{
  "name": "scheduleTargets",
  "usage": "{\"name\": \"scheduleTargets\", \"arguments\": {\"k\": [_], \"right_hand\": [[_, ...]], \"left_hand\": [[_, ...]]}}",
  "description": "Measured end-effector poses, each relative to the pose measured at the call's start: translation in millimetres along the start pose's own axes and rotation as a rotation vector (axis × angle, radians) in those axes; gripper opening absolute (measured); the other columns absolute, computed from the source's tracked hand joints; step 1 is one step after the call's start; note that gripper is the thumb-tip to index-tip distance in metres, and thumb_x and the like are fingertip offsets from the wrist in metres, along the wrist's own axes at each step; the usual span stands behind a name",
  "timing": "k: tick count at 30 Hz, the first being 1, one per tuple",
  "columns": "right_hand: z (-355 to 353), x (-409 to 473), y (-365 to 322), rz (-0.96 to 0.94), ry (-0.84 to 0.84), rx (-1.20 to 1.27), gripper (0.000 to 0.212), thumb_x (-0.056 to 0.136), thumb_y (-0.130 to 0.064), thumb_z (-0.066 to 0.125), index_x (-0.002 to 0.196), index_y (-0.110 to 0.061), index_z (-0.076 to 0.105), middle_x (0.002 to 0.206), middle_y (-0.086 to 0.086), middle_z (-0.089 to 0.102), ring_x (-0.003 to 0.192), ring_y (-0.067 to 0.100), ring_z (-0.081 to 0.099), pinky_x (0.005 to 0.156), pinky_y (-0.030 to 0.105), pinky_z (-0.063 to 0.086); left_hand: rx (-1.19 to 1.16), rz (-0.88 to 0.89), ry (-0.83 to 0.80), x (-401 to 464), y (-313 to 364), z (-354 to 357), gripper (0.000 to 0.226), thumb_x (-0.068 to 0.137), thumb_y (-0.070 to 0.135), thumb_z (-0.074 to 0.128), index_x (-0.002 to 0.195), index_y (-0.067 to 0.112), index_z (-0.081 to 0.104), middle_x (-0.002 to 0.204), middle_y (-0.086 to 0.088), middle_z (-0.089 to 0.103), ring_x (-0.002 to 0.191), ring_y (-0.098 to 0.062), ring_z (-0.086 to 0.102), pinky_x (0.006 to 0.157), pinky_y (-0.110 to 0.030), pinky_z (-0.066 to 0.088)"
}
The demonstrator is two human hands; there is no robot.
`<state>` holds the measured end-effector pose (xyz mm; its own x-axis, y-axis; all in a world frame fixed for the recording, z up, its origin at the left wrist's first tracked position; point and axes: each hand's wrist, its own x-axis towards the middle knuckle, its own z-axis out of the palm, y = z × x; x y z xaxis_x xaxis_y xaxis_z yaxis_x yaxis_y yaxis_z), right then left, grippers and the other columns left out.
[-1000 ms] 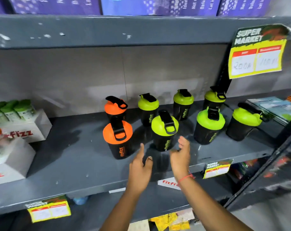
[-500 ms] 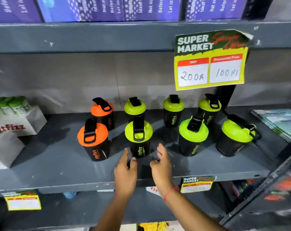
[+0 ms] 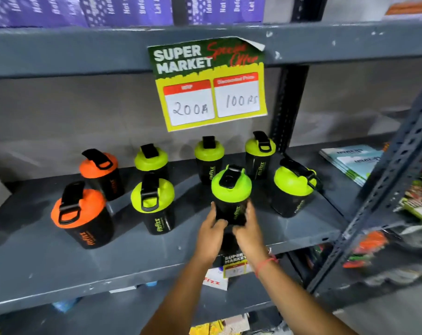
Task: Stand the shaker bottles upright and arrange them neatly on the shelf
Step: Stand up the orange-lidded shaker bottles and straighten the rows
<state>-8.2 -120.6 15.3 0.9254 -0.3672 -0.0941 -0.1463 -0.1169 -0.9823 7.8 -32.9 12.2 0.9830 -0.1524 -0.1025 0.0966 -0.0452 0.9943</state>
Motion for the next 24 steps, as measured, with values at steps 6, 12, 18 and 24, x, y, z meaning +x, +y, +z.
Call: {"name": "scheduleTargets", "arguments": {"k": [6, 12, 18, 24], "right_hand": [[8.9, -4.6, 4.5, -0.010, -0.074, -0.113, 0.086, 0.074, 0.010, 0.050, 0.145, -0.031, 0.023, 0.132, 0.003, 0.057, 0.119, 0.026, 0.056, 0.093, 0.031, 0.043], [-0.5, -3.4, 7.3, -0.021, -0.097, -0.141, 0.081, 0.077, 0.009, 0.049, 0.146, -0.025, 0.023, 0.137, 0.004, 0.054, 0.121, 0.024, 0.053, 0.088, 0.022, 0.038], [-53.7, -5.4, 19.4, -0.095, 0.608, 0.202, 0.059, 0.075, 0.019, 0.050, 0.131, 0.000, 0.044, 0.136, 0.023, 0.043, 0.125, 0.034, 0.045, 0.108, 0.033, 0.034], [-121.8, 41.9, 22.7, 0.096, 0.361, 0.065, 0.075, 0.079, 0.017, 0.041, 0.147, -0.011, 0.024, 0.152, 0.010, 0.035, 0.136, 0.030, 0.037, 0.113, 0.042, 0.032]], "left_hand": [[0.010, 0.014, 0.096, -2.8, -7.5, -8.7, 0.073, 0.064, 0.022, 0.046, 0.136, 0.023, 0.038, 0.114, 0.004, 0.057, 0.097, -0.008, 0.054, 0.091, -0.031, 0.038], [0.098, -0.036, 0.155, -12.7, 1.0, -3.0, 0.068, 0.075, 0.020, 0.048, 0.139, 0.012, 0.030, 0.134, -0.015, 0.051, 0.120, -0.024, 0.048, 0.102, -0.037, 0.034], [0.220, 0.126, 0.336, -43.8, -4.3, 42.5, 0.027, 0.087, 0.002, 0.047, 0.105, 0.009, 0.066, 0.103, -0.014, 0.072, 0.096, -0.024, 0.064, 0.079, -0.021, 0.042], [0.276, -0.002, -0.159, -12.3, 8.4, 101.0, 0.059, 0.085, 0.007, 0.043, 0.141, 0.018, 0.026, 0.084, -0.006, 0.059, 0.062, -0.011, 0.046, 0.069, -0.029, 0.038]]}}
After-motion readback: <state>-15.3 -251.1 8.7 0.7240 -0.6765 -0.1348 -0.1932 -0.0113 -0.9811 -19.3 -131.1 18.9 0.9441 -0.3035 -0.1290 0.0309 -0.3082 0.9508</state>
